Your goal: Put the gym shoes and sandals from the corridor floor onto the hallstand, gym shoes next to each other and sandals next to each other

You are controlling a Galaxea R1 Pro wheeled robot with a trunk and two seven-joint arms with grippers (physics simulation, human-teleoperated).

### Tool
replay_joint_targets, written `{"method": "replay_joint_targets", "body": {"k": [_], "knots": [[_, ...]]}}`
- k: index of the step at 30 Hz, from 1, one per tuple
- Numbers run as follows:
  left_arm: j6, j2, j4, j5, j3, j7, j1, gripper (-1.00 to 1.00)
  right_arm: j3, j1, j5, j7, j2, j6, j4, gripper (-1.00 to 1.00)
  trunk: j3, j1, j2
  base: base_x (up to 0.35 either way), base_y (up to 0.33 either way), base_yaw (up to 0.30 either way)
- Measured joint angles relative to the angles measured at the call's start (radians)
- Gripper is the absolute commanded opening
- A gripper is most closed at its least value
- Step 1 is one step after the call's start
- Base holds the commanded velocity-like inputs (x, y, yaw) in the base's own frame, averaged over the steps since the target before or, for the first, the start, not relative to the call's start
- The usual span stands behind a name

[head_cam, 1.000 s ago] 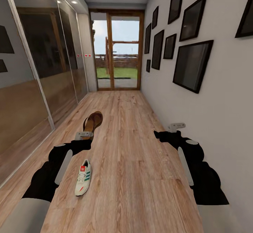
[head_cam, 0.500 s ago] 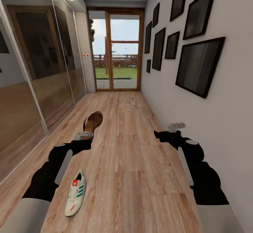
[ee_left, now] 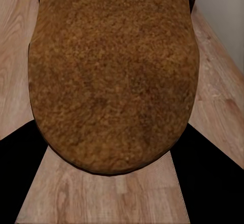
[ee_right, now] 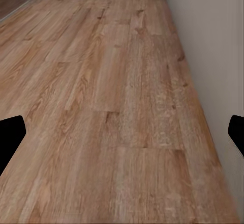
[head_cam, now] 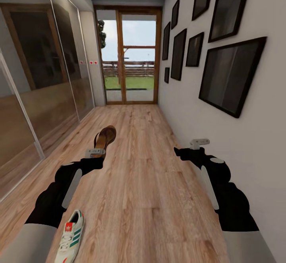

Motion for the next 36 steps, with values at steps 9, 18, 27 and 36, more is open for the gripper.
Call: {"method": "replay_joint_targets", "body": {"k": [9, 18, 27, 36], "knots": [[0.0, 0.0, 0.0, 0.0, 0.001, 0.0, 0.0, -1.0, 0.0, 0.0, 0.0, 0.0, 0.0, 0.0, 0.0, 1.0, 0.0, 0.0, 0.0, 0.344, -0.123, 0.0], [0.0, 0.0, 0.0, 0.0, 0.0, 0.0, 0.0, -1.0, 0.0, 0.0, 0.0, 0.0, 0.0, 0.0, 0.0, 1.0, 0.0, 0.0, 0.0, 0.345, -0.108, 0.0], [0.0, 0.0, 0.0, 0.0, 0.001, 0.0, 0.0, -1.0, 0.0, 0.0, 0.0, 0.0, 0.0, 0.0, 0.0, 1.0, 0.0, 0.0, 0.0, 0.345, -0.107, 0.0], [0.0, 0.0, 0.0, 0.0, 0.001, 0.0, 0.0, -1.0, 0.001, 0.0, 0.0, 0.0, 0.0, 0.0, 0.001, 1.0, 0.0, 0.0, 0.0, 0.345, -0.107, 0.053]]}}
